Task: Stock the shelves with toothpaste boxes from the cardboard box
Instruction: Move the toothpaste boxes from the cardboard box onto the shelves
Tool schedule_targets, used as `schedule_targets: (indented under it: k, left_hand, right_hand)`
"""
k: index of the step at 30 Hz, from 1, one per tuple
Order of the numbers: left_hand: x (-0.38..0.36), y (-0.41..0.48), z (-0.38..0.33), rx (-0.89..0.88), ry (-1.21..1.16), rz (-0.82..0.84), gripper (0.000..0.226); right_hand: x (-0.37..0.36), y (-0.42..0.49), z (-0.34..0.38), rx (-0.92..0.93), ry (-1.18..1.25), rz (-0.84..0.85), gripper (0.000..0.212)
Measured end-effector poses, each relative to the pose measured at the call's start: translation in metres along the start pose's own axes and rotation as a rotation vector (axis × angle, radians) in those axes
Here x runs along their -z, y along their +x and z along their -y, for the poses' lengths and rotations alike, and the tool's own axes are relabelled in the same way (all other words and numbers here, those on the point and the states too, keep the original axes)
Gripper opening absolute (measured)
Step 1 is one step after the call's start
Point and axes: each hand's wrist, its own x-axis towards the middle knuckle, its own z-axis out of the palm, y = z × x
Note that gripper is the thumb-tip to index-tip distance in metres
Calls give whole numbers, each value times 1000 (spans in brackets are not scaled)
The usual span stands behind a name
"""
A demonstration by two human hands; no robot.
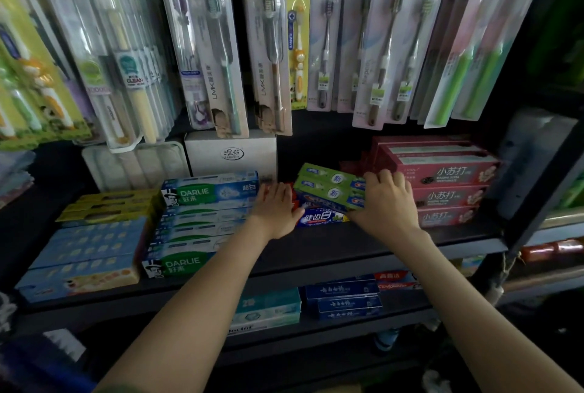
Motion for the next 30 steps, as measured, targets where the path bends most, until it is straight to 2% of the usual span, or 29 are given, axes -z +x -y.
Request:
schedule_targets:
  k: [11, 18, 22, 27, 30]
  left_hand:
    - [-7, -30, -8, -51, -123, -14, 67]
    - [-15, -50, -12, -61, -104, -64, 68]
    - [-21, -45, -9, -61, -80, -101, 69]
    - [-24, -40, -8, -48, -47, -135, 71]
    - [-26, -39, -9, -34, -58, -130, 70]
  right_hand:
    - [-10, 39, 20, 23, 63, 21, 76]
    - [-31, 85, 41, 134, -9, 156, 84]
    - [-47, 110, 51, 216, -38, 315, 84]
    - [-57, 129, 52, 212, 192, 644, 53]
    - [-67, 128, 54, 256, 212, 676, 45]
